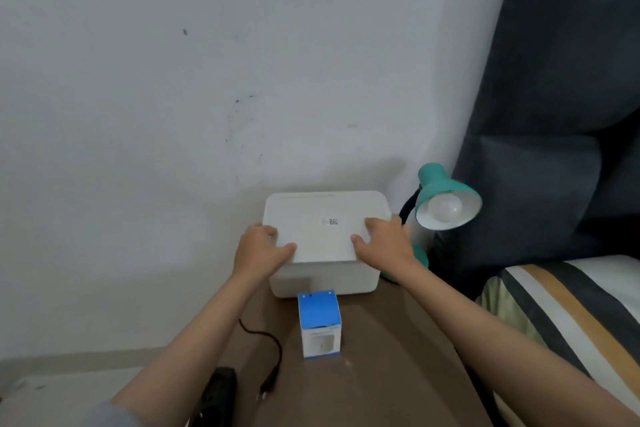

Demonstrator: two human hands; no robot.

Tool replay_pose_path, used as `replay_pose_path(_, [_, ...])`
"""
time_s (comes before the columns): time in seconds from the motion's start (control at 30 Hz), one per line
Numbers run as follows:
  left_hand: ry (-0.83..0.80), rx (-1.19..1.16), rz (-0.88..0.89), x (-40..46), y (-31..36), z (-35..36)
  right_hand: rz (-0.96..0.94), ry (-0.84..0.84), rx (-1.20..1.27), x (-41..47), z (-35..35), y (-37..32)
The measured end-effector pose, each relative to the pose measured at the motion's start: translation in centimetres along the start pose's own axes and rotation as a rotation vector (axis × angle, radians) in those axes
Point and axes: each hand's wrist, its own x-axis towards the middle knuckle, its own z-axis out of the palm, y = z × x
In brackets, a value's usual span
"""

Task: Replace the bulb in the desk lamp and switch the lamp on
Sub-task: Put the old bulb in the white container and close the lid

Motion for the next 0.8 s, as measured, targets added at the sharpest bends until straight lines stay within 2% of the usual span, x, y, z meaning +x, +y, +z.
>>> replay_pose_path(0.27, [-0.032,0.067,0.035,4.0,-1.3,2.0,0.067,-0.063,0.005,4.6,1.6,-0.5])
replay_pose_path(0.63, [0.03,0.092,0.063,3.9,-2.1,3.2,0.018,-0.043,-0.075,3.9,1.9,-1.0])
replay_pose_path(0.8, [-0.003,0.151,0.069,4.3,-2.4,3.1,0.012,-0.039,-0.084,4.1,2.1,-1.0])
